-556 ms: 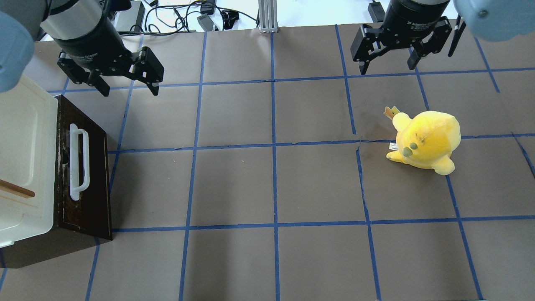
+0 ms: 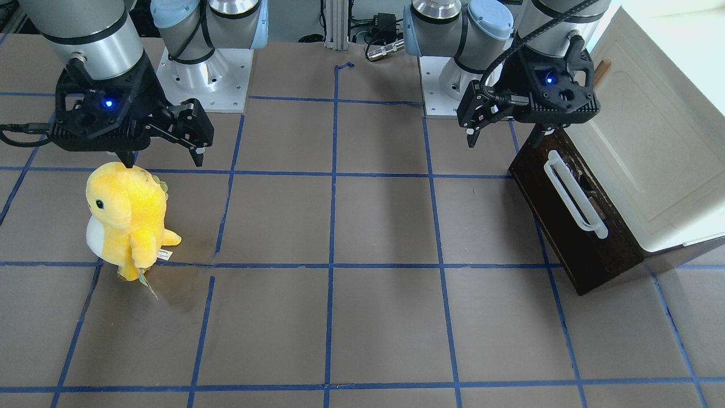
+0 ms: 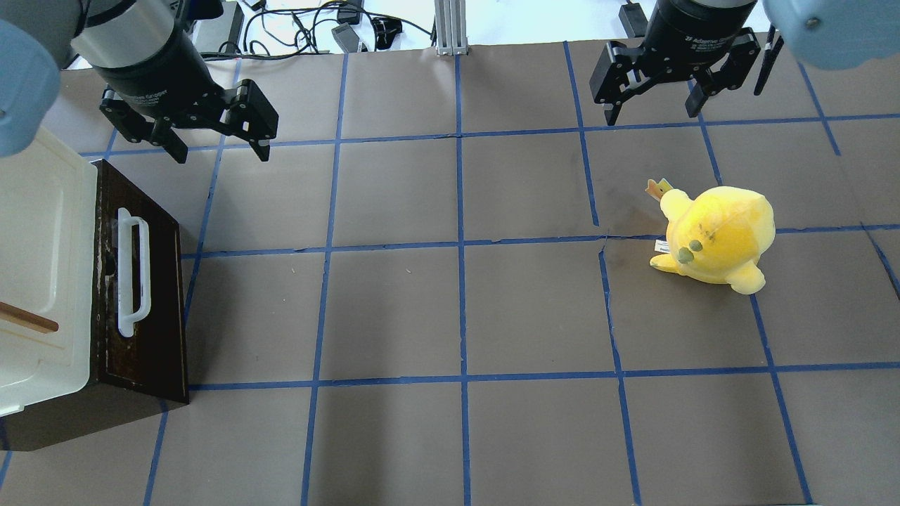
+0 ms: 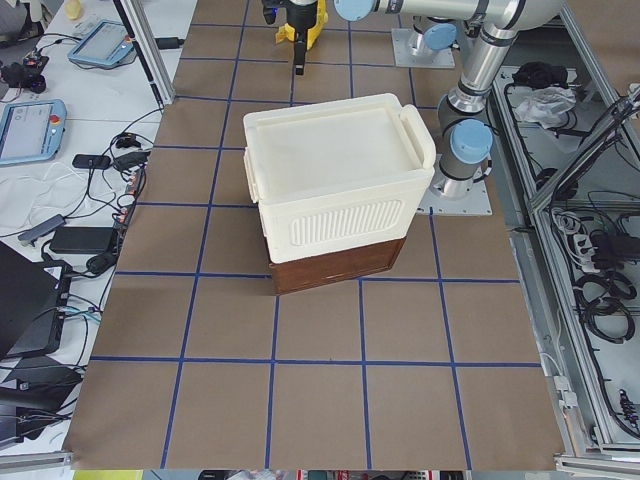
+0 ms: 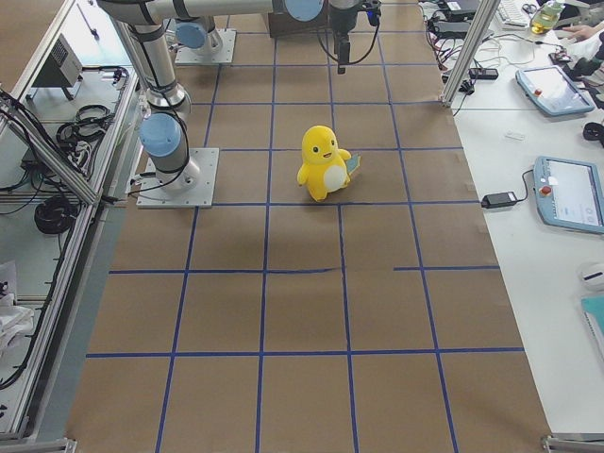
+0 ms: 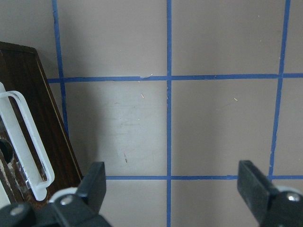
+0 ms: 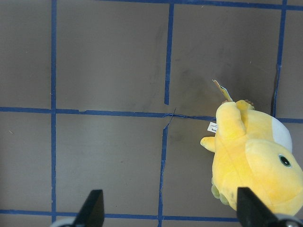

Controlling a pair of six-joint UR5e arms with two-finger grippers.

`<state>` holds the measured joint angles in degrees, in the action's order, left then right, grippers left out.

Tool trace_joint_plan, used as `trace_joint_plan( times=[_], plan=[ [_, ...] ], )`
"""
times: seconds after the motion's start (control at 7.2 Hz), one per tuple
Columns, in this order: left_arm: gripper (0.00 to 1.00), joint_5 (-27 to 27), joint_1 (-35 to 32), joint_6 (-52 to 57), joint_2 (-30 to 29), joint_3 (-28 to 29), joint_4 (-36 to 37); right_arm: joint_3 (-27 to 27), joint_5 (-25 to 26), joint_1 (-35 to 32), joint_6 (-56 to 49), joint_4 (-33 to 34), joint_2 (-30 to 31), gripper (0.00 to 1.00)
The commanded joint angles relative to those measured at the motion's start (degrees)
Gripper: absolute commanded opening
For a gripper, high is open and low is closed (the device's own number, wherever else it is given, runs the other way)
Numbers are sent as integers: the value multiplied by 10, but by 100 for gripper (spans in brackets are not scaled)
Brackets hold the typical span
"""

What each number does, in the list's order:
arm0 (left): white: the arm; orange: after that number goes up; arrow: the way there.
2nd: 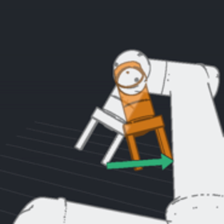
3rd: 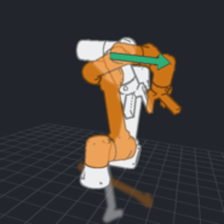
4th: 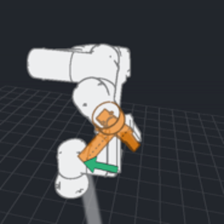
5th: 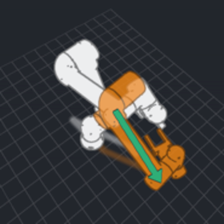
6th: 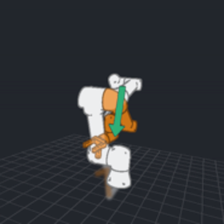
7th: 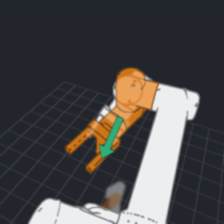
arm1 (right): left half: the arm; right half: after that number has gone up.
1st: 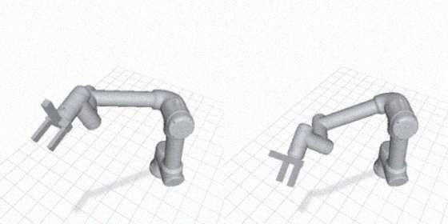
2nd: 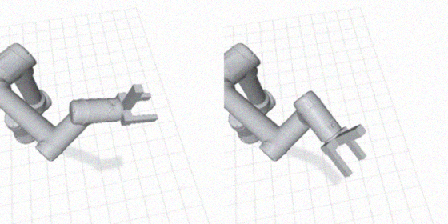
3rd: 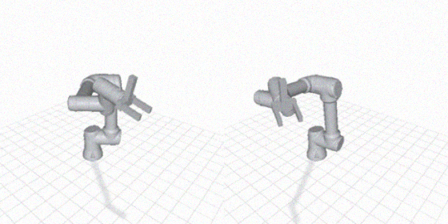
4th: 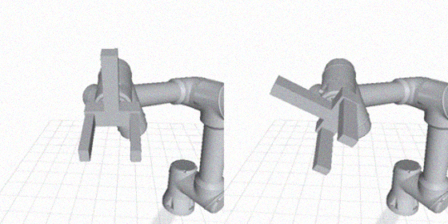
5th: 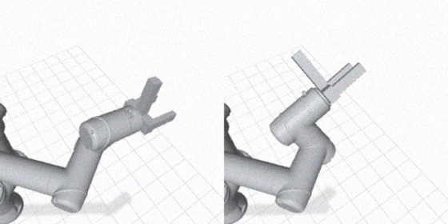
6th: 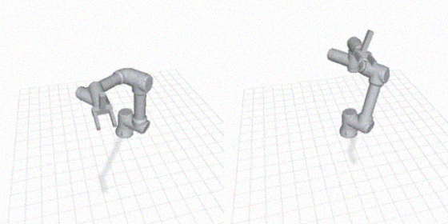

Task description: Pull drawer sideways

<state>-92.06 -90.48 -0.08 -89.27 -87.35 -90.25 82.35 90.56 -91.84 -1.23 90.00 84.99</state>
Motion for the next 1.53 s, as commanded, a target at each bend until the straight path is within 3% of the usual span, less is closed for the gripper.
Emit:
trace_joint_plan(
  times=[0.0, 0.97, 1.11, 1.25, 1.39],
  plan=[
    [100, 2, -2, 0, -1, 2, 0, 0, 0, 0, 0, 0, 0, 100],
    [100, 18, -44, -7, -26, 2, 4, 0, 0, 0, 0, 0, 0, 100],
    [100, -12, -59, -10, -37, 0, 5, 0, 0, 0, 0, 0, 0, 100],
    [100, -97, -74, -25, -55, -3, -1, 0, 0, 0, 0, 0, 0, 100],
    [100, -135, -85, -60, -72, -18, -3, 0, 0, 0, 0, 0, 0, 100]
  ],
)
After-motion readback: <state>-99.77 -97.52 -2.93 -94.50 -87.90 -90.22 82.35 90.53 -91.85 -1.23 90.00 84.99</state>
